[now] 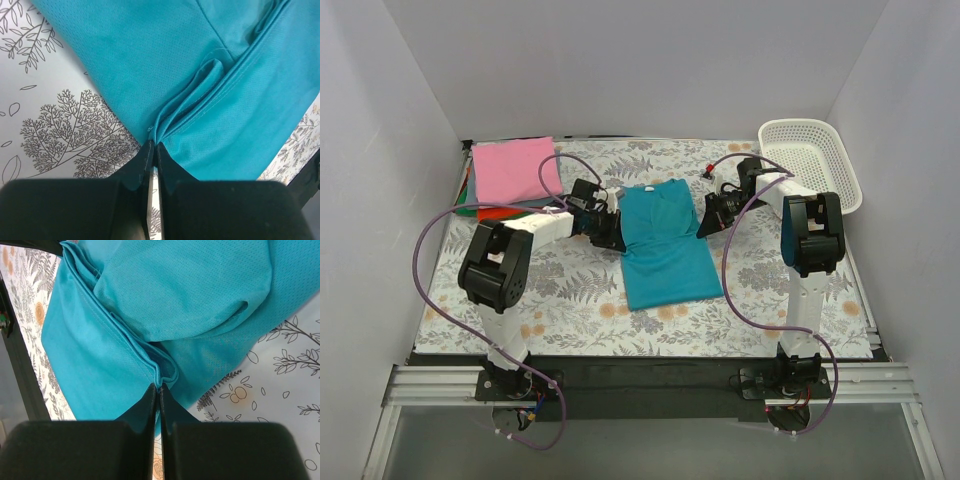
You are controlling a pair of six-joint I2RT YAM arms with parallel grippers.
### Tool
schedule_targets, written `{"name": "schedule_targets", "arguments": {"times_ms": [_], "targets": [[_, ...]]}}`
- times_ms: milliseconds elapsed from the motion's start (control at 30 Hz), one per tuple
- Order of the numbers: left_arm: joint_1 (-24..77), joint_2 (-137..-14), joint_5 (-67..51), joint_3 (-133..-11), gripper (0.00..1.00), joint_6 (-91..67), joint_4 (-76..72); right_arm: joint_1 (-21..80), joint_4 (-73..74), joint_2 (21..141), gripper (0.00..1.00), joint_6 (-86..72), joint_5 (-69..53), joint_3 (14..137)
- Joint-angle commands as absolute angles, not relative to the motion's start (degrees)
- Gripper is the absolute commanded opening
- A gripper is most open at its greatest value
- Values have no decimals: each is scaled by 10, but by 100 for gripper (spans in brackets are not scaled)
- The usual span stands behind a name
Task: Fold and stack the t-shirts
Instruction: Fold the tshirt
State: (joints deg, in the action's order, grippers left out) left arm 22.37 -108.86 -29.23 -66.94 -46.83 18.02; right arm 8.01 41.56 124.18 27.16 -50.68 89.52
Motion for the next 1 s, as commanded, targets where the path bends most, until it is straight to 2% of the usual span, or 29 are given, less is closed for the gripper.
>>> {"name": "schedule_targets", "arguments": {"times_ms": [0, 433, 967], "targets": [[225, -1031, -287, -688, 0, -457, 171, 83, 412, 1214, 5, 276, -522, 917], [212, -1038, -283, -717, 0, -475, 135, 80, 405, 1194, 1, 273, -533, 952], [184, -1152, -303, -800, 0, -495, 106, 74, 311, 1245, 1, 186, -485, 1006]]}}
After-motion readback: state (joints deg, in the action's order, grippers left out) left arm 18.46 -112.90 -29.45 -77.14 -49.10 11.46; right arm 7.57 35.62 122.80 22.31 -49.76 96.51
